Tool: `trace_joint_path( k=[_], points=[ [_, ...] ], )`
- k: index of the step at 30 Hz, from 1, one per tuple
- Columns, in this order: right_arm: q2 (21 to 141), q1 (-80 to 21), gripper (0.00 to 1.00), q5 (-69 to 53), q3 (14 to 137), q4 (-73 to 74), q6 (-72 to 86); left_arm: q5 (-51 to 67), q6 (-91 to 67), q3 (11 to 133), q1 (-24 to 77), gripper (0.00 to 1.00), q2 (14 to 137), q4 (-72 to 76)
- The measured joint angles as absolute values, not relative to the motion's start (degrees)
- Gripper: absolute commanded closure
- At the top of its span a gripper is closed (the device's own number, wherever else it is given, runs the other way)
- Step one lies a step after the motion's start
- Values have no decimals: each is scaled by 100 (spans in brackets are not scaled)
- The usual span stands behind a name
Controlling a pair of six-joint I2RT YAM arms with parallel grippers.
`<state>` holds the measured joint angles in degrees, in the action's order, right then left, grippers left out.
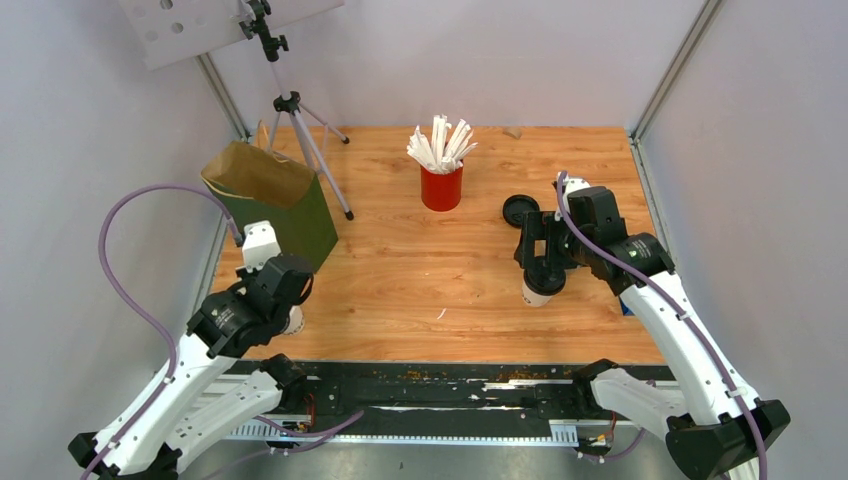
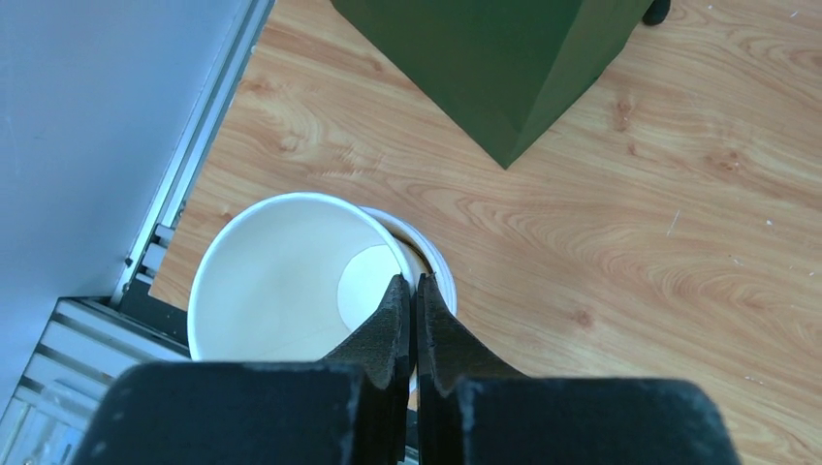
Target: Pack the takeout coffee
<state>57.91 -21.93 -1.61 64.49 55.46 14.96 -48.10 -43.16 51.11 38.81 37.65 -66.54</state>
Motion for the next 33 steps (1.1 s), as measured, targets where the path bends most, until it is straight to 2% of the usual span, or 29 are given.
trace_joint_path(
  k=[19,27,33],
  points=[
    [5787,-2193,1,-250,6381,5518,1483,-4755,-4195,6681,3879,99,3938,-6919],
    [5776,-2193,1,-309,6582,5561,1452,-4431,-4060,7249,3872,99,3732,-6923],
    [5677,-2193,1,-408,6606,5557,1446,-3820,-3673,7408,3859,96,3553,-6724]
  ],
)
